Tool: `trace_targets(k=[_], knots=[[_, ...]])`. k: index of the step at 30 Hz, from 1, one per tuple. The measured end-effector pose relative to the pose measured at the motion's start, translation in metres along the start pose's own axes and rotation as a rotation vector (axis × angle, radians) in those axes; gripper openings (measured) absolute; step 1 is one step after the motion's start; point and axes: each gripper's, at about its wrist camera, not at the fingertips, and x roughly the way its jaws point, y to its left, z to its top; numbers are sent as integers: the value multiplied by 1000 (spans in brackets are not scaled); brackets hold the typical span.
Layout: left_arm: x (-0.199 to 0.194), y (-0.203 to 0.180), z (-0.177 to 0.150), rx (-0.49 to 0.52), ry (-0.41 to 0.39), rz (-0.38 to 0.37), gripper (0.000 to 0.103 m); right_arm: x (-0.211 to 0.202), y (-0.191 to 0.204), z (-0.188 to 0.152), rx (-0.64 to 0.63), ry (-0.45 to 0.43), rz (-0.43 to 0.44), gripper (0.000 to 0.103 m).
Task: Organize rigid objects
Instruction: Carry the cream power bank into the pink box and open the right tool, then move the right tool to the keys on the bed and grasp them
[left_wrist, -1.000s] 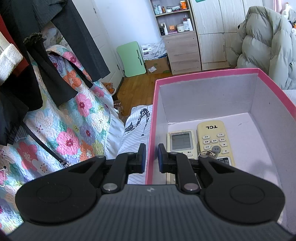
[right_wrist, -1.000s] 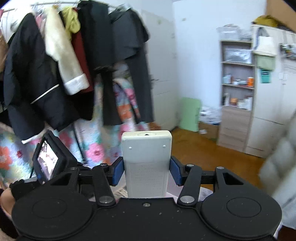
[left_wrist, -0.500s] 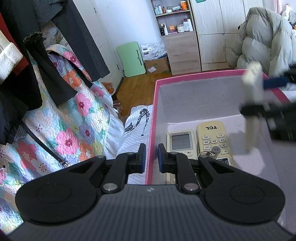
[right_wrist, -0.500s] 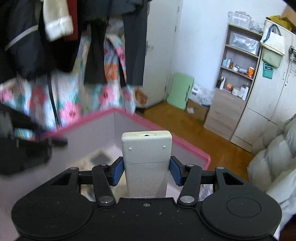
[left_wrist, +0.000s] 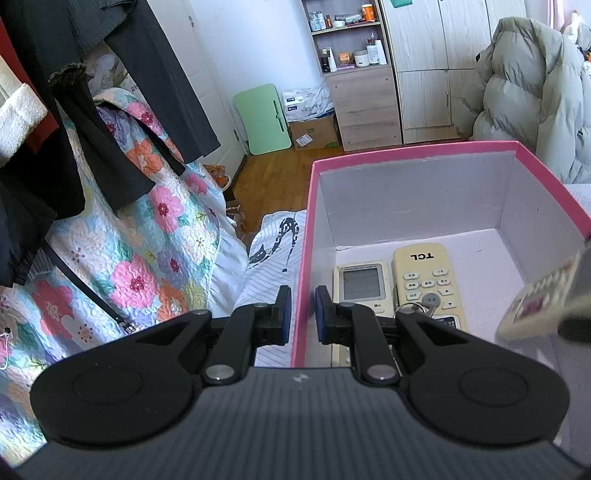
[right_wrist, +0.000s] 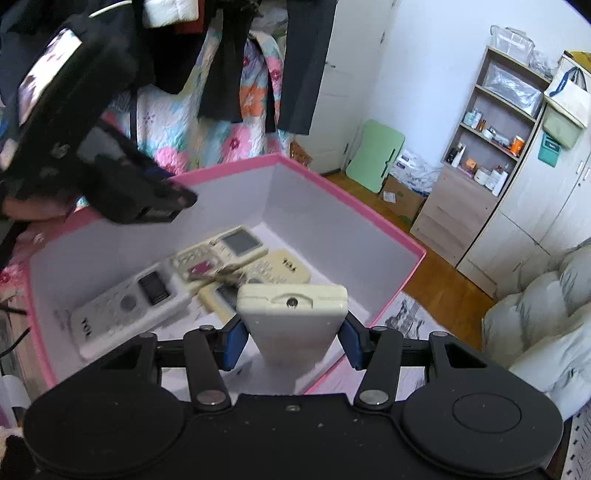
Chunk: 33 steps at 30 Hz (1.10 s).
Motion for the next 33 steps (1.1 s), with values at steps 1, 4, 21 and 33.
trace_targets(k=[1, 4, 21, 33], knots=[[0, 0, 0, 3, 0, 1, 14, -2, 1, -2, 12, 5, 9, 57], [0, 0, 0, 11, 0, 4, 14, -7, 13, -5, 4, 26, 0, 57], [0, 2, 0, -6, -2, -7, 14, 15, 2, 15, 188, 12, -12, 66], [0, 1, -1, -1, -7, -1, 14, -81, -41, -58, 390, -266, -35, 66]])
